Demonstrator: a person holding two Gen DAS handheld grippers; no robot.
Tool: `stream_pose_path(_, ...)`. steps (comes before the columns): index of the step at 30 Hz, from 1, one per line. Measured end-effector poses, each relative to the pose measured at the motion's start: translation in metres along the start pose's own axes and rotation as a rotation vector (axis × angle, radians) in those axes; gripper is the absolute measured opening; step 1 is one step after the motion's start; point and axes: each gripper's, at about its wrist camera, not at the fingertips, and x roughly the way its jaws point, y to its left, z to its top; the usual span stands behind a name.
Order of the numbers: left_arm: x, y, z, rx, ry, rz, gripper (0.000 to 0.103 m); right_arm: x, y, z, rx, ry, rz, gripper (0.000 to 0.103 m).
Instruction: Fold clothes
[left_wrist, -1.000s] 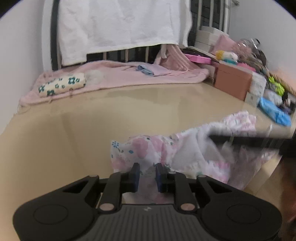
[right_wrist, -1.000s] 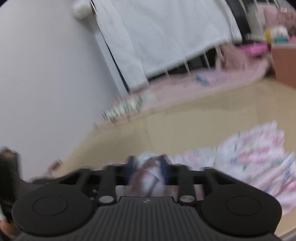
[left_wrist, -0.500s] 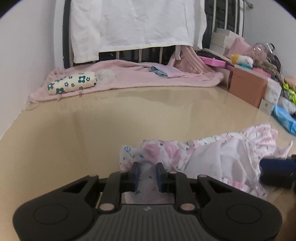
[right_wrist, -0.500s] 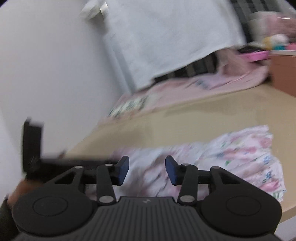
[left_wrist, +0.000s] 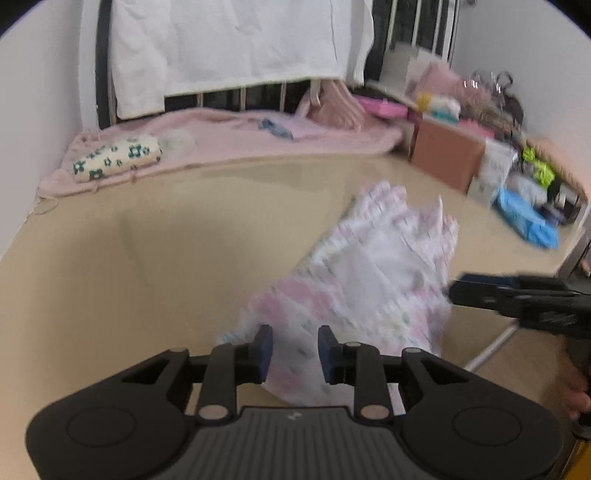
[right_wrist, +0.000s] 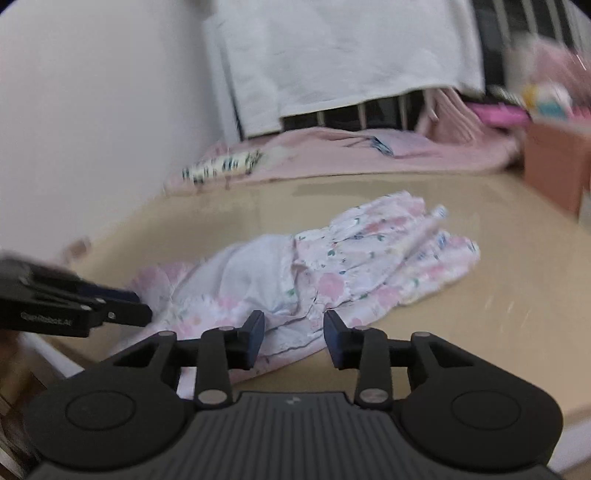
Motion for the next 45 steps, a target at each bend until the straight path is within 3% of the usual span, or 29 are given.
stream_pose_path(2, 0.009, 0.01, 0.003, -0.024, -0.021, 0.04, 0.025, -0.005, -0.002, 0.003, 0.099, -0.027, 0.083, 0.036)
stream_pose_path(4, 0.019, 0.015, 0.001, -0.045, -0.01, 0.049, 0.024, 0.004, 0.007, 0.001, 0.082, -0.015, 0.14, 0.036)
stream_pose_path(8, 0.024, 0.019, -0.005, -0.083, 0.024, 0.02, 0.016, 0.032, 0.027, -0.016, -0.049, 0.059, -0.005, 0.029)
stream_pose_path(11, 0.013, 0.01, -0.012, -0.13, 0.056, -0.038, 0.014, 0.03, 0.018, -0.016, -0.019, 0.038, -0.045, 0.031)
stream_pose_path(14, 0.004, -0.011, -0.018, -0.088, 0.082, -0.092, 0.014, 0.025, 0.002, -0.012, 0.013, 0.023, -0.092, 0.035)
stream_pose_path(18, 0.001, -0.014, -0.01, -0.114, 0.054, -0.149, 0.015, 0.007, -0.025, -0.003, 0.122, -0.029, -0.1, 0.038)
stream_pose_path(22, 0.019, -0.014, 0.004, -0.127, 0.025, -0.196, 0.015, 0.013, -0.036, 0.003, 0.152, 0.001, -0.037, 0.041)
stream_pose_path(24, 0.029, -0.024, 0.007, -0.103, 0.033, -0.218, 0.013, 0.024, -0.037, 0.004, 0.151, 0.043, -0.013, 0.033)
stream_pose_path(25, 0.034, -0.028, 0.006, -0.106, 0.044, -0.212, 0.01, 0.032, -0.036, 0.006, 0.141, 0.058, -0.023, 0.018)
stream_pose_path(26, 0.04, -0.03, 0.005, -0.121, 0.052, -0.209, 0.009, 0.039, -0.035, 0.009, 0.128, 0.068, -0.038, 0.011)
stream_pose_path(30, 0.05, -0.025, 0.003, -0.268, 0.031, -0.221, 0.01, 0.064, -0.044, 0.026, 0.109, 0.092, -0.075, 0.008)
stream_pose_path(33, 0.026, -0.002, 0.0, -0.321, -0.042, -0.212, 0.017, 0.061, -0.051, 0.039, 0.119, 0.085, -0.063, 0.012)
stream_pose_path(34, 0.02, 0.005, 0.0, -0.329, -0.053, -0.201, 0.023, 0.05, -0.054, 0.041, 0.117, 0.062, -0.041, 0.018)
stream_pose_path(35, 0.015, 0.011, 0.0, -0.336, -0.057, -0.19, 0.025, 0.038, -0.056, 0.042, 0.108, 0.046, -0.024, 0.033)
stream_pose_path(37, 0.011, 0.014, 0.001, -0.318, -0.05, -0.203, 0.024, 0.02, -0.062, 0.036, 0.093, 0.042, 0.002, 0.041)
stream_pose_path(39, 0.012, 0.004, 0.001, -0.261, -0.04, -0.236, 0.023, 0.008, -0.064, 0.026, 0.094, 0.055, 0.037, 0.037)
stream_pose_path(41, 0.018, -0.017, 0.0, -0.176, -0.022, -0.234, 0.014, 0.003, -0.062, 0.015, 0.09, 0.067, 0.062, 0.018)
stream_pose_path(43, 0.027, -0.038, -0.002, -0.12, 0.007, -0.186, 0.013, 0.007, -0.054, 0.003, 0.054, 0.103, 0.019, 0.015)
stream_pose_path(45, 0.026, -0.043, -0.005, -0.127, 0.0, -0.152, 0.014, 0.007, -0.046, -0.005, 0.02, 0.099, -0.023, 0.013)
